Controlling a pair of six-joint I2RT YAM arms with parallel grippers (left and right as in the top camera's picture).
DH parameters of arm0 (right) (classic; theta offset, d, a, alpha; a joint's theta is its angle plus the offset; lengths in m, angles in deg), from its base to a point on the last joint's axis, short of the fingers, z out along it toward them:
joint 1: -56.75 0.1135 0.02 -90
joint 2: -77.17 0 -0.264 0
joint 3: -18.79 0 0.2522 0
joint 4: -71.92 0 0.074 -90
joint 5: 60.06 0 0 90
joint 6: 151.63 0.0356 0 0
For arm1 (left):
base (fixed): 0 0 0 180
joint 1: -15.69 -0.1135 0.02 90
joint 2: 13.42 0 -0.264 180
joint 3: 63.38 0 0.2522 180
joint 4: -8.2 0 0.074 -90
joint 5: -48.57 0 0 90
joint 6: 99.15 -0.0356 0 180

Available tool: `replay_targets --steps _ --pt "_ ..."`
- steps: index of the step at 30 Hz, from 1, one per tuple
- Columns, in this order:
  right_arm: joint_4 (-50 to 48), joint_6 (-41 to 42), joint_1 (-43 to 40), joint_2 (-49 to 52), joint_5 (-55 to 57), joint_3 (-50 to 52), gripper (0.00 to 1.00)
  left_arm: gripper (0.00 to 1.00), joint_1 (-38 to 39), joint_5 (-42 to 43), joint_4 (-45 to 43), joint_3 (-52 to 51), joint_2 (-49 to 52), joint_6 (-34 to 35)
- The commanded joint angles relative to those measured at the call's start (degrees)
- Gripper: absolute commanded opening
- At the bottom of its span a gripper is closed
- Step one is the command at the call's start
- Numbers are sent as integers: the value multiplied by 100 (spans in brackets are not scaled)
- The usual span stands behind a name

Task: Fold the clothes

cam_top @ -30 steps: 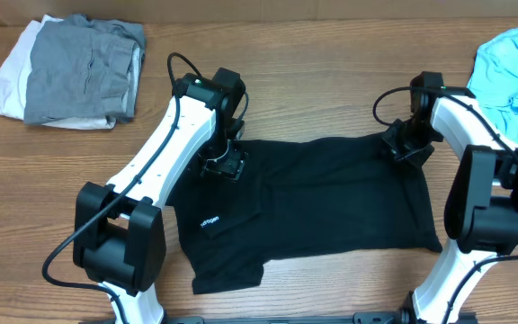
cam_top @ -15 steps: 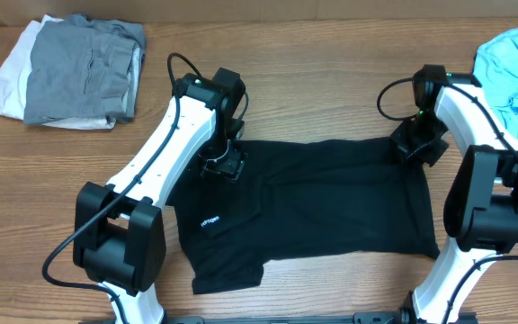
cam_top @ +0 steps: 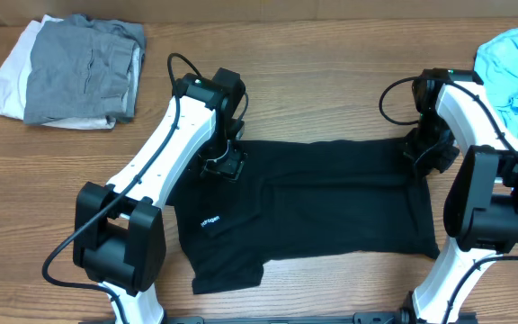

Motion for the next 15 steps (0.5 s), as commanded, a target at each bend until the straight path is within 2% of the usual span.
replay_targets --steps 1,3,4,8,10,11,12,15 --pt "-50 175 -28 15 284 35 21 69 -28 42 4 -37 20 -162" --pt "-66 170 -28 15 286 138 72 69 -28 44 4 -37 20 -162" --pt "-70 170 -28 15 291 170 82 70 -28 42 4 -37 20 -162" --pt "-94 175 -66 13 284 177 85 71 -31 44 26 -37 20 -275" --pt "-39 173 -66 4 227 111 84 66 -28 46 15 -37 20 -286" --pt "2 170 -66 4 140 50 84 57 -28 74 2 -37 20 -286" --pt "22 140 -66 4 46 -4 84 52 -28 111 -2 -37 20 -284" --pt "-79 -498 -66 4 -592 -116 83 22 -28 380 -74 -55 20 -284"
